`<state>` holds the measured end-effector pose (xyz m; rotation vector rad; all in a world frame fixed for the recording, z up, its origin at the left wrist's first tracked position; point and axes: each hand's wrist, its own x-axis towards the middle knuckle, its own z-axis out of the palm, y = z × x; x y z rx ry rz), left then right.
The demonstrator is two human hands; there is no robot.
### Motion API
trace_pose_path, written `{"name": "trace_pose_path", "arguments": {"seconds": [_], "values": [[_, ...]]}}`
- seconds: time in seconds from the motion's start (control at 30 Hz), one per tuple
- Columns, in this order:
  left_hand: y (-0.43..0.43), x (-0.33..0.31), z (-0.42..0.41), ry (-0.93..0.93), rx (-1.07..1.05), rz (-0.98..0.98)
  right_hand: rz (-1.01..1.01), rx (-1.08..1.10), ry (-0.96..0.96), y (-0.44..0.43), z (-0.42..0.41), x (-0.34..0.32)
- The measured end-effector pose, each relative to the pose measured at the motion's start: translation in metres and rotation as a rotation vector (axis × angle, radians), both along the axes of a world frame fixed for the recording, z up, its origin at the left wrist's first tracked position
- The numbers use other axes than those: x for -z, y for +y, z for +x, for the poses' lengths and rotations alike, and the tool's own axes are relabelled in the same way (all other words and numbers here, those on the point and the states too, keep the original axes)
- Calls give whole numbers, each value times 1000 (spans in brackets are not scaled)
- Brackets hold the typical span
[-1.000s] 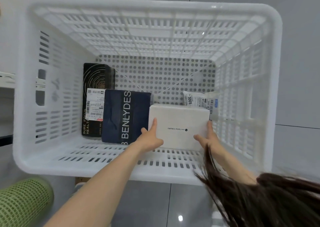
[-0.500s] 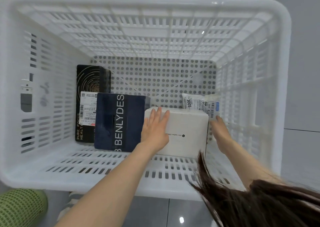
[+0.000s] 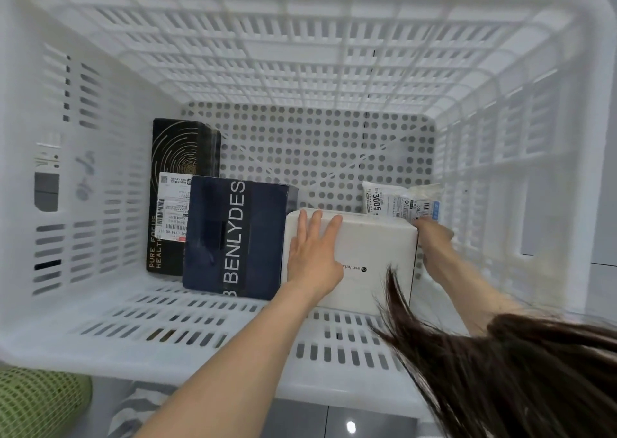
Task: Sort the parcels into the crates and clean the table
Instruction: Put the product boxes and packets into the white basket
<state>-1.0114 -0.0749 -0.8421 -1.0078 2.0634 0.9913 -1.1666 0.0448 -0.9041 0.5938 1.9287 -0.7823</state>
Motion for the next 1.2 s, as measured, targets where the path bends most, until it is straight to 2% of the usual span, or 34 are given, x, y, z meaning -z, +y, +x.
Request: {"name": "trace_pose_path", "arguments": {"seconds": [0.2,0.37,0.47,0.53,0.63,0.7,0.8,0.93,1.0,1.1,1.2], "values": [[-4,2,2,9,4,9,9,-40,76,-4,-3,6],[-5,4,1,16,2,14,-15,144,-50,-4,-12,12],[-6,3,1,17,-8,14,-27,101,-44,-6,-10,10],[-7,0,2,16,-8,17,-64,92,34,-8,-10,-1],[-10,-2,3,-37,47,21,-149,101,264,-16,-19,-24],[-13,-4,-1,-91,95,46,-184,73,305,-22,-31,-37],[-15,-6,-5,-168,172,66,-152,-127,138,-25,-38,-40],[-22,-7,-4,-209,285,37,-218,-542,-13,-12,-13,-52],[-25,-9,-4,-234,325,35,-170,-753,-62,-7,3,-49],[-25,-17,6,-311,380,59,27,-976,-57,-12,13,-48],[-19,-33,35,-339,331,83,94,-1049,101,-13,25,-66]]}}
